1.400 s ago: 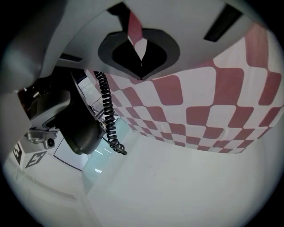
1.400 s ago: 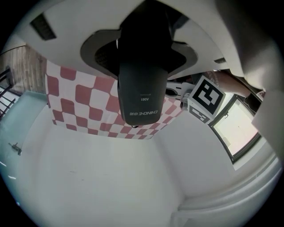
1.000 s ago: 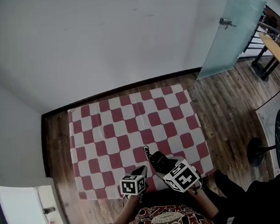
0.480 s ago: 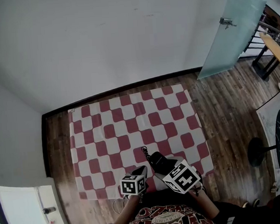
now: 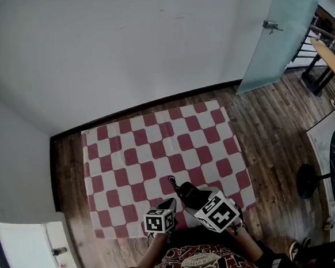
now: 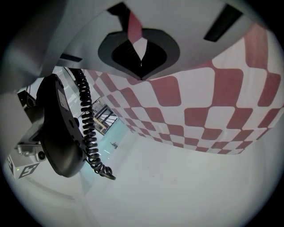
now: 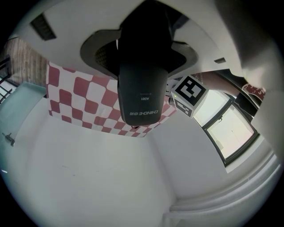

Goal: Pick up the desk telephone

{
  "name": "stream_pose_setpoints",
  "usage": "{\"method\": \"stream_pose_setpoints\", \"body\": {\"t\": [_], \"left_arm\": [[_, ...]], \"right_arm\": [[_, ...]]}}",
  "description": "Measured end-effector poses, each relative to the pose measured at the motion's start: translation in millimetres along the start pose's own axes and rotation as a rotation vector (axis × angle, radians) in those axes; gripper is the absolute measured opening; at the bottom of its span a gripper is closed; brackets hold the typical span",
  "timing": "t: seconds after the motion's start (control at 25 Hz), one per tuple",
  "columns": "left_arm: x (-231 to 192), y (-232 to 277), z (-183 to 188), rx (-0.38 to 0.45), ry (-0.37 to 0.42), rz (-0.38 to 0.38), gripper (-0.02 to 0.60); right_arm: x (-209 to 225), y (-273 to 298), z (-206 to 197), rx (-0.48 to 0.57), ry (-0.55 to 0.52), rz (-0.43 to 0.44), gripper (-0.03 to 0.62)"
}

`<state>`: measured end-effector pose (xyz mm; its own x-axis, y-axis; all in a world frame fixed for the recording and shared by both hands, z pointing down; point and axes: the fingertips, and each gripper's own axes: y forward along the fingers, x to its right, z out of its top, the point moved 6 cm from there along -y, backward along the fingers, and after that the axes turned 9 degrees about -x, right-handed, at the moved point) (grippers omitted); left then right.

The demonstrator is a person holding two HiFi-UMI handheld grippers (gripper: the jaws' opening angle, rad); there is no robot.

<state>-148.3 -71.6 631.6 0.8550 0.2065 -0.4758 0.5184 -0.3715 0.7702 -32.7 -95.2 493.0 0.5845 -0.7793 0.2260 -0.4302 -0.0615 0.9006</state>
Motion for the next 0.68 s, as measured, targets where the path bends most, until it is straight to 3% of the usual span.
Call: {"method": "stream_pose_setpoints", "body": {"t": [0.68], "left_arm": [[-1.3,1.2,-2.6,-0.012,-0.001,0.002,0.008]], "right_arm": [[-2.2,-0.5,0.4,-0.017,-0.017,0.004,0.281]]}}
